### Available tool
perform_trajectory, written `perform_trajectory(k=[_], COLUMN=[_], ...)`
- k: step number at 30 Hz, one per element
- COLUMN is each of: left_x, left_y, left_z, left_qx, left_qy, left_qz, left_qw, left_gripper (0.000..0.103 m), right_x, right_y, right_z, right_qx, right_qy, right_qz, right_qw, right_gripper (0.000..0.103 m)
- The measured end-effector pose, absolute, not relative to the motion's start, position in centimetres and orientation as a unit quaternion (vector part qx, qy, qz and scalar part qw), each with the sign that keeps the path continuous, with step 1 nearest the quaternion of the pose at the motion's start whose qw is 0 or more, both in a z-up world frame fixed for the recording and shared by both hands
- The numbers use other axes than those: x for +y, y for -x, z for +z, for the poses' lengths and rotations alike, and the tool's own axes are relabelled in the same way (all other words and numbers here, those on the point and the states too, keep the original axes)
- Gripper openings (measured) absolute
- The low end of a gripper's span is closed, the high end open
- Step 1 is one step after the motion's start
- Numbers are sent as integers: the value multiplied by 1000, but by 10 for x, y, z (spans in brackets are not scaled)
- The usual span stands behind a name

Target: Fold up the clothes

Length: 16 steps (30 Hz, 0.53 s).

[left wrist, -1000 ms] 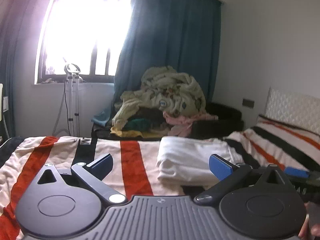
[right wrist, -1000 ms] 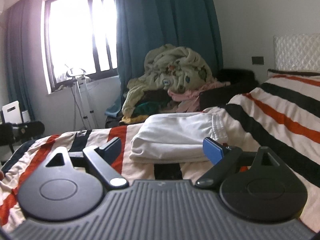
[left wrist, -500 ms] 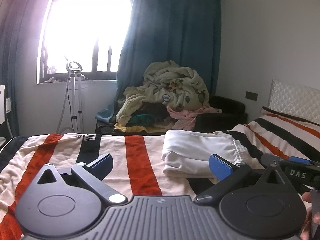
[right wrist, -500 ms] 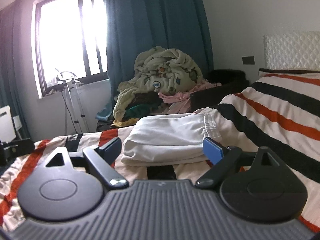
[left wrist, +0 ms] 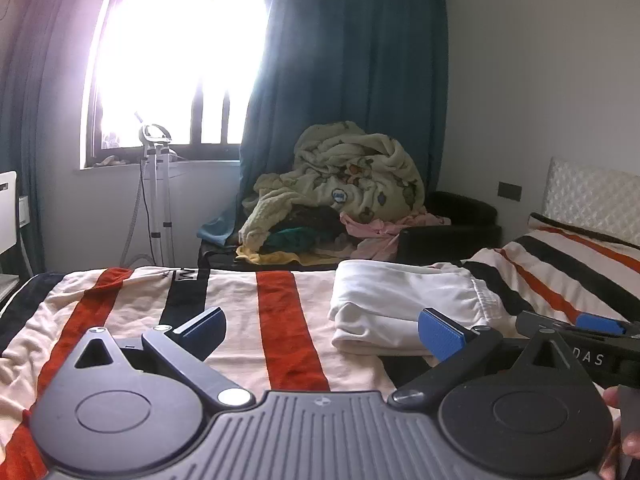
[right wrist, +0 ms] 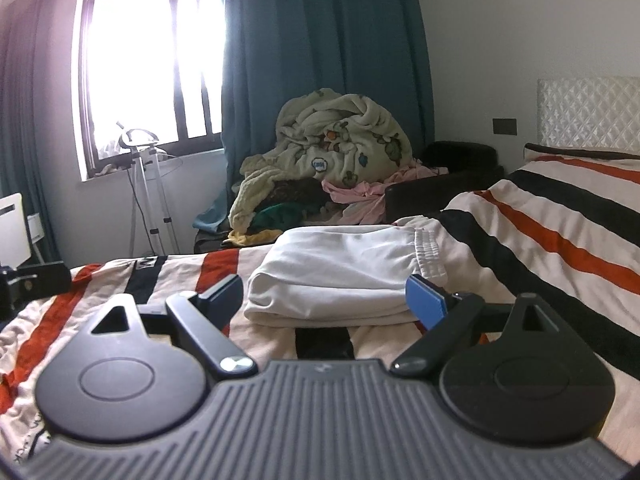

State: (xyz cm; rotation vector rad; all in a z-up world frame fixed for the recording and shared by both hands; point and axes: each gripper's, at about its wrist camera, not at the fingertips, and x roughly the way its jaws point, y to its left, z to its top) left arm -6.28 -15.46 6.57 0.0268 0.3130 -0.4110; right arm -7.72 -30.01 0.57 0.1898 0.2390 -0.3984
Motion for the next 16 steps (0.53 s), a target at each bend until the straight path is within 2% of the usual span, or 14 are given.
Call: perform_trajectory(k=[16], left_x=[-151], left_y=[70], left_z=[69], left_qx=[149], left_qy=[-6], left_qz=[-200], left_qw=[968], left_gripper=[103], right_x=[-301], right_y=[80], right_z=[5], right_qx=[114], right_qy=[-101], right_qz=[-194], right_qw=[969], right_gripper=[89])
